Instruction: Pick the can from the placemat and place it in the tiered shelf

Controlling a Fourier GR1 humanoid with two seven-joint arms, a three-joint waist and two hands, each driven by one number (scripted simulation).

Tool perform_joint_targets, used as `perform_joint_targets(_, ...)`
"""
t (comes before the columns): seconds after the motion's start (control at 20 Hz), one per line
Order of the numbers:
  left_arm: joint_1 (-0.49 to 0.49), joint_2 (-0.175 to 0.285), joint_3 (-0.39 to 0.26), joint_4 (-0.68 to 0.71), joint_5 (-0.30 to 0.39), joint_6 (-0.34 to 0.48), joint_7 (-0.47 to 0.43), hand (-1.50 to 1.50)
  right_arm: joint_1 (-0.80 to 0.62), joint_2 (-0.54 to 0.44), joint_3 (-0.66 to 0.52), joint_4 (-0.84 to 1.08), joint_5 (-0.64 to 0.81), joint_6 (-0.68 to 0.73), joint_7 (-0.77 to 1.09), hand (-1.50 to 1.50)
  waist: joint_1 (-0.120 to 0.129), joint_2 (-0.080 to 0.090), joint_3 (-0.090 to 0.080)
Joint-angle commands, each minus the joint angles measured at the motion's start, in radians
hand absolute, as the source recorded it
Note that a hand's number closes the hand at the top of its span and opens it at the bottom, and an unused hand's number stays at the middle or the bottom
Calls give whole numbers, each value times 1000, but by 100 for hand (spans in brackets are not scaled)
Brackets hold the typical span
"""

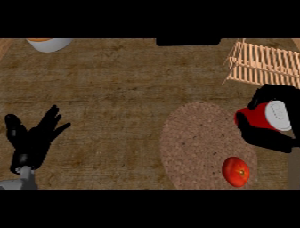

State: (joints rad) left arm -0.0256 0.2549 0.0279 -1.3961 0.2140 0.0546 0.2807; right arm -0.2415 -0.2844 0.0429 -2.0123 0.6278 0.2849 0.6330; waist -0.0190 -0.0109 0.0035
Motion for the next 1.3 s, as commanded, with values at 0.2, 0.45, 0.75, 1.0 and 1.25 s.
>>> perform_joint_targets(0.2,-22,-29,-25,28,-36,25,27,0,-243,-119,-243,-193,-128,175,314,150,11,8,-5)
perform_joint_targets(0.45,0,-49,-29,41,-44,16,-6,0,-396,-223,-366,-86,-233,228,365,150,16,9,-4)
perform_joint_targets(0.75,-64,-36,-9,77,-27,-16,6,0,-572,-366,-473,228,-262,197,263,150,25,15,-4)
perform_joint_targets(1.0,-63,-21,17,74,-11,-31,23,0,-673,-463,-486,411,-260,207,208,150,26,15,-4)
perform_joint_targets(1.25,-52,-39,4,93,-42,-24,-4,0,-730,-525,-461,585,-230,181,88,150,28,15,-4)
